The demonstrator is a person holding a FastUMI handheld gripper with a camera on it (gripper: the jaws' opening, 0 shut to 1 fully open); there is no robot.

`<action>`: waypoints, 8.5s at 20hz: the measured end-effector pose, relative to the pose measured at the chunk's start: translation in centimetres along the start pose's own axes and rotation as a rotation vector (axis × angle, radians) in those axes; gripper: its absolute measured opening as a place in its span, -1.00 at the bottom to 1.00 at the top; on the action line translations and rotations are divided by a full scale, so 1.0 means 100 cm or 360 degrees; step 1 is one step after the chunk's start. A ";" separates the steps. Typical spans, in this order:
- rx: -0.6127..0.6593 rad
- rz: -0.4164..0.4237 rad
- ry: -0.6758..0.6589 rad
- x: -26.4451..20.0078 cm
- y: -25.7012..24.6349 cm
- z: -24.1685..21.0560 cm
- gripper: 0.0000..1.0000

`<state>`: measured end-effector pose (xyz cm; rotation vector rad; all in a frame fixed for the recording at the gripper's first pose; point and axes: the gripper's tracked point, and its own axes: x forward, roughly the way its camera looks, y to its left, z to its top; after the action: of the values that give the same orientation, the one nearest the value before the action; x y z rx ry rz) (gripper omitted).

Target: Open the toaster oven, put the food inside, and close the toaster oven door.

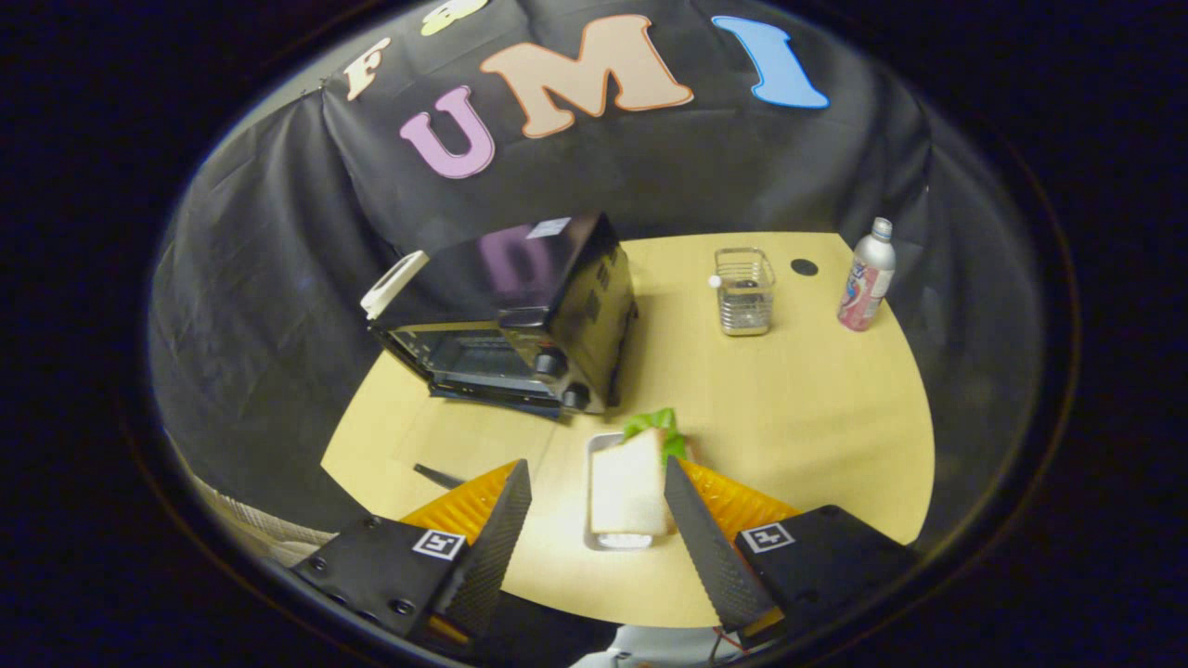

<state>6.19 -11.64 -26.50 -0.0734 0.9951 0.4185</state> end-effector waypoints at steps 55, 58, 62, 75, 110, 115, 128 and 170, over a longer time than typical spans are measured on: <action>0.1491 0.0684 -0.0359 0.176 0.243 0.025 -0.47; 0.1571 0.0614 -0.0448 0.192 0.235 0.036 -0.47; 0.1609 0.0468 -0.0528 0.213 0.220 0.047 -0.46; 0.1066 0.0003 -0.0529 0.229 0.205 0.048 -0.11; 0.0244 -0.0365 0.0146 0.144 0.189 -0.156 1.00; 0.0314 -0.0343 0.0048 0.129 0.194 -0.135 0.98; 0.0267 -0.0308 -0.0307 0.099 0.210 -0.047 0.98; -0.0131 -0.0365 -0.1078 -0.041 0.230 0.162 0.94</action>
<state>8.60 12.23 -11.29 -0.1092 0.2964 0.2435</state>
